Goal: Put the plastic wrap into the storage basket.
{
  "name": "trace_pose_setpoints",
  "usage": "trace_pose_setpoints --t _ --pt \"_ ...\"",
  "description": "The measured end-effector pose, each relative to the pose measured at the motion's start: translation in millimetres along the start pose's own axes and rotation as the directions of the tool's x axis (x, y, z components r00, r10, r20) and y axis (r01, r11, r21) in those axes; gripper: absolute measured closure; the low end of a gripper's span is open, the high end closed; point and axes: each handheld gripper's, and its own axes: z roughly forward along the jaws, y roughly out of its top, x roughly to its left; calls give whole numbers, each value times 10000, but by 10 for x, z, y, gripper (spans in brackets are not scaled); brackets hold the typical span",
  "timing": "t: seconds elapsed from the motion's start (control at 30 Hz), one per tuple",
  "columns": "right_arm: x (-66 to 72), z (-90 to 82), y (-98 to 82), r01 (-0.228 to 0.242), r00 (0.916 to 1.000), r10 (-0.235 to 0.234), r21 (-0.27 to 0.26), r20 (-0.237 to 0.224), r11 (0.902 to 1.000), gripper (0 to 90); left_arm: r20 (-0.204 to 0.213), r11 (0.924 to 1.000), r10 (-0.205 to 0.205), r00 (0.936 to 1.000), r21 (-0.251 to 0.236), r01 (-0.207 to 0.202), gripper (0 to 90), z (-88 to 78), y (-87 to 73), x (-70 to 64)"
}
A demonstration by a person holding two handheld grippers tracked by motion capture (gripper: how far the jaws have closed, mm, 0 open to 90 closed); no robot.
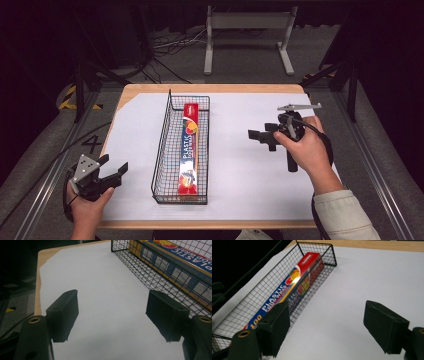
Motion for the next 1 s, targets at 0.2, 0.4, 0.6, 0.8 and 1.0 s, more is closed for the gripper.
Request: trace_pose_setpoints --t 0.2,0.4,0.6,0.8,1.0 --pt "-188 -5 -321 834 9964 -824 -520 204 9952 194 51 10000 76 10000 45 -76 263 20 -6 -27" --pt "-356 29 -715 1331 9911 -1319 -787 205 9880 183 88 9999 136 9999 96 -137 262 27 -15 -36" --pt "-459 100 -1017 1752 9844 -1708 -1511 418 9729 174 130 9999 113 9999 76 -114 261 42 -25 -69" --pt "-446 130 -1064 2170 9757 -2095 -1545 637 9639 167 141 9996 207 9997 188 -209 259 73 -33 -82" --pt "-451 179 -1121 2202 9745 -2109 -1448 769 9646 167 100 9994 173 9998 284 -175 257 83 -40 -66"
